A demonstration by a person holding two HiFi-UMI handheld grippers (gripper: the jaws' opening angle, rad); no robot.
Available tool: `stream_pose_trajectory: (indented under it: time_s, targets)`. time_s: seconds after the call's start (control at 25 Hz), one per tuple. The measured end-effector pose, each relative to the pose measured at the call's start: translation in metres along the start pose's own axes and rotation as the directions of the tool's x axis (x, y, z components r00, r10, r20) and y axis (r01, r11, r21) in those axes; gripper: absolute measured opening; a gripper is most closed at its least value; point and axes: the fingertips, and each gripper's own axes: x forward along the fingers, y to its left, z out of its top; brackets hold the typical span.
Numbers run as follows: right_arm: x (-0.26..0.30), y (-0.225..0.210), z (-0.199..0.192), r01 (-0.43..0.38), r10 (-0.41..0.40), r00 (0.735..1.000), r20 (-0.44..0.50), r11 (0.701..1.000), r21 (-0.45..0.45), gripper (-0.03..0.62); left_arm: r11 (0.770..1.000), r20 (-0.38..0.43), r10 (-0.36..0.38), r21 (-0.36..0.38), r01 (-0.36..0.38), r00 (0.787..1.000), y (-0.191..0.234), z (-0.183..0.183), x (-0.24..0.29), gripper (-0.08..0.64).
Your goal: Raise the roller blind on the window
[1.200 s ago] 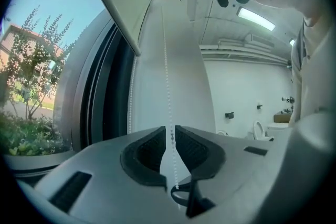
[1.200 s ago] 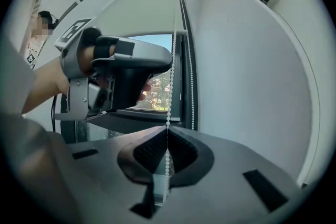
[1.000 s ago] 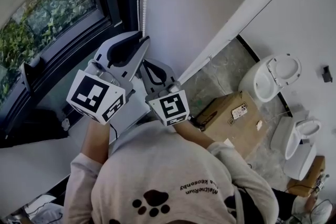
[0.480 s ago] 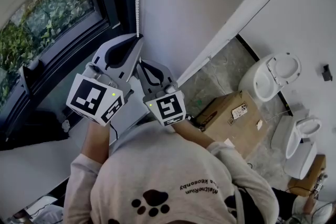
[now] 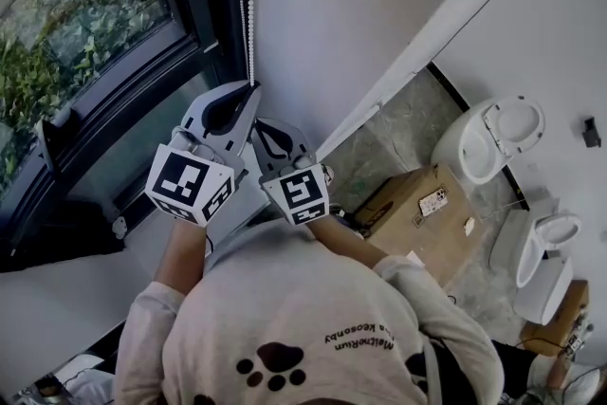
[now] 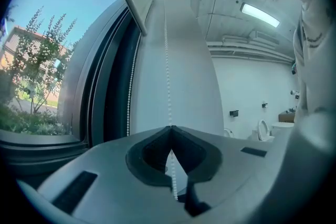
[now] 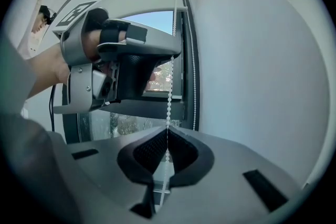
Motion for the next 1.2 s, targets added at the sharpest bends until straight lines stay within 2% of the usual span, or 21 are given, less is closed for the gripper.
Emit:
stream_pose_trajectory:
  time_s: [0.52, 0.96, 1.2]
  targets:
    - [-0.001, 0.008, -0.044, -0.017, 0.015, 0.998, -0.057, 0.999, -0.036, 0.011, 0.999, -0.042, 0.040, -0.021, -0.041, 0.998, -0.001, -0.046, -0.002, 0.008]
    - [0.001, 0.009, -0.083, -0.029, 0.028, 0.988, -0.154, 1.000, -0.006, 0.011, 0.998, -0.095, 0.049, -0.025, -0.052, 0.994, -0.003, -0.086, -0.003, 0.008]
    - [0.002, 0.015, -0.109, -0.055, 0.057, 0.973, -0.224, 0.998, 0.015, 0.009, 0.997, -0.120, 0.075, -0.004, -0.076, 0.990, -0.002, -0.112, -0.004, 0.008]
